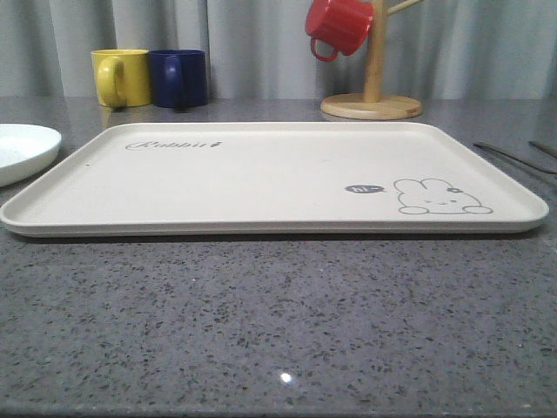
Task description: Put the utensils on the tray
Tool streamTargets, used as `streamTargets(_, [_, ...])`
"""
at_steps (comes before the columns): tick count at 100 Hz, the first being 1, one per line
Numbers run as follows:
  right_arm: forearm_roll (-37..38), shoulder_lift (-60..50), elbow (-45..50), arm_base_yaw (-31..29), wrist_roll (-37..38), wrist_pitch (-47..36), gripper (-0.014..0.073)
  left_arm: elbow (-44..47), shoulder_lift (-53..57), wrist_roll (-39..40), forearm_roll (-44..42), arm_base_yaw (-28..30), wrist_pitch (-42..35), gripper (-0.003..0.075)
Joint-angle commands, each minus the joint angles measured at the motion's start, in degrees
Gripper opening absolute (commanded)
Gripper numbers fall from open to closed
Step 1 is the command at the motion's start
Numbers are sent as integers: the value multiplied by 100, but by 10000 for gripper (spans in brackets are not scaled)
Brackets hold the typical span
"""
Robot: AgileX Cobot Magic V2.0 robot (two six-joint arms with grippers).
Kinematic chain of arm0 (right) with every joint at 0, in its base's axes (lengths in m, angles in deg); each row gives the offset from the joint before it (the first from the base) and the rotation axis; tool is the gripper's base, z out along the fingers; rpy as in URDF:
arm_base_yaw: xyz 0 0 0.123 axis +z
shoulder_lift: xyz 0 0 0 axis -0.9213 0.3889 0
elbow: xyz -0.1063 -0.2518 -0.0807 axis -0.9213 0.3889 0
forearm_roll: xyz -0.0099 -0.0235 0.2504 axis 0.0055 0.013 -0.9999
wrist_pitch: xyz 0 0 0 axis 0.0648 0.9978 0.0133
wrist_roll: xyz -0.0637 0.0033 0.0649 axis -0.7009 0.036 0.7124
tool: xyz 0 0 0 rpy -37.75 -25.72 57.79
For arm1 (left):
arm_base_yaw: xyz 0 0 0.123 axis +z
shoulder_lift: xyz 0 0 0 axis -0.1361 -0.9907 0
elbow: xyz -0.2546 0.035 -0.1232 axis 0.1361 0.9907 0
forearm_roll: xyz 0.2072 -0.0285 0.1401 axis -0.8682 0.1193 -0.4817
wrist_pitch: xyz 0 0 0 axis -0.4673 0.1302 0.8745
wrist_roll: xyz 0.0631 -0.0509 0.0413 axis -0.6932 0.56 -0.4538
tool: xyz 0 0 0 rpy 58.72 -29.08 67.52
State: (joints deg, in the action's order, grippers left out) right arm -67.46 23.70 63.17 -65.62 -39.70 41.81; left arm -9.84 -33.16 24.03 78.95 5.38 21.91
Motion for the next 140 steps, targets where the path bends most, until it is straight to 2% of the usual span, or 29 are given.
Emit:
streamTargets(1, [46, 54, -106, -18, -39, -486, -68, 244, 191, 52, 17, 24, -447, -17])
streamTargets(28, [46, 54, -106, -18, -39, -486, -68, 221, 191, 52, 17, 24, -482, -17])
streamTargets(42, [46, 54, -106, -18, -39, -486, -68, -110, 145, 52, 17, 24, -325, -17])
streamTargets(67, [46, 54, -106, -18, -39, -486, -68, -1866, -719, 52, 59, 24, 1405, -17])
streamTargets(89, [46, 54, -106, -18, -39, -486, -68, -3819, -2216, 52, 59, 24, 3486, -17])
streamTargets(104, [46, 54, -106, -18, -39, -486, -68, -4828, -3225, 52, 59, 13, 4600, -17])
streamTargets(117, [46, 54, -106, -18, -39, -486, -68, -5262, -3872, 52, 59, 13, 4984, -17])
streamTargets(140, [46, 54, -106, -18, -39, -486, -68, -5326, -4567, 52, 59, 13, 5011, -17])
